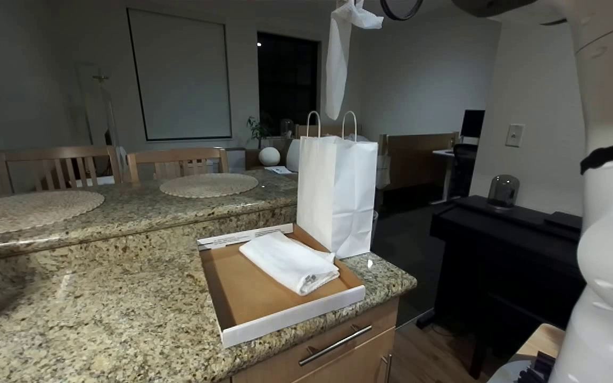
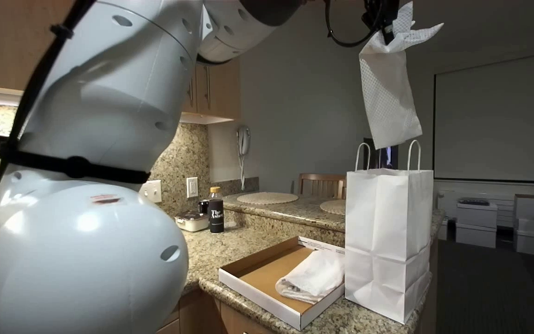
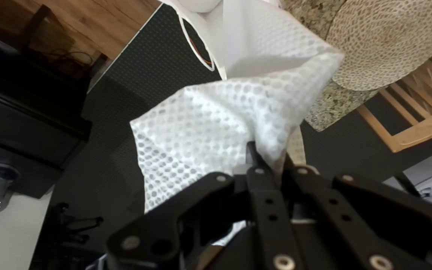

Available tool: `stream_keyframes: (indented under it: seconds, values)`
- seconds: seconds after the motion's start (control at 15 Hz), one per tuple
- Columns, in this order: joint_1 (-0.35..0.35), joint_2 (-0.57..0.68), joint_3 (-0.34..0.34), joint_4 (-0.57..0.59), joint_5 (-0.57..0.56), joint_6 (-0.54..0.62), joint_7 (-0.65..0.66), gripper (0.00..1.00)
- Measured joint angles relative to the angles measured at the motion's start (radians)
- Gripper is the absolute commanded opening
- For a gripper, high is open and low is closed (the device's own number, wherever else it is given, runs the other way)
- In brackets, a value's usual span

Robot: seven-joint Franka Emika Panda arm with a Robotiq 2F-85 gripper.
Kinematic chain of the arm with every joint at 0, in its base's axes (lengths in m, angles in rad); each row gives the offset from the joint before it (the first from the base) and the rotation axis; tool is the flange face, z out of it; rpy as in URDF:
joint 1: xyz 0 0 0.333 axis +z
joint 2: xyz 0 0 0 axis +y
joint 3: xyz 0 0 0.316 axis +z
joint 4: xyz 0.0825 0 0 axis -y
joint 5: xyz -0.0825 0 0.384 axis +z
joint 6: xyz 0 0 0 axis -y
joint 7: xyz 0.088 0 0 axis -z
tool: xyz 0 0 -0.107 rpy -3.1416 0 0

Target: Put the white towels inside the white paper bag

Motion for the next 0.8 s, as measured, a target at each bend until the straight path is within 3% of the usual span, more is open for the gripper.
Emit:
stream_keyframes:
  seconds: [0.47, 0.8]
  values:
    - [0.087, 0.109, 0.000, -0.010, -0.099, 0.000, -0.007, 0.08]
    - [0.157, 0.113, 0.013, -0.096, -0.100, -0.076, -0.096, 0.08]
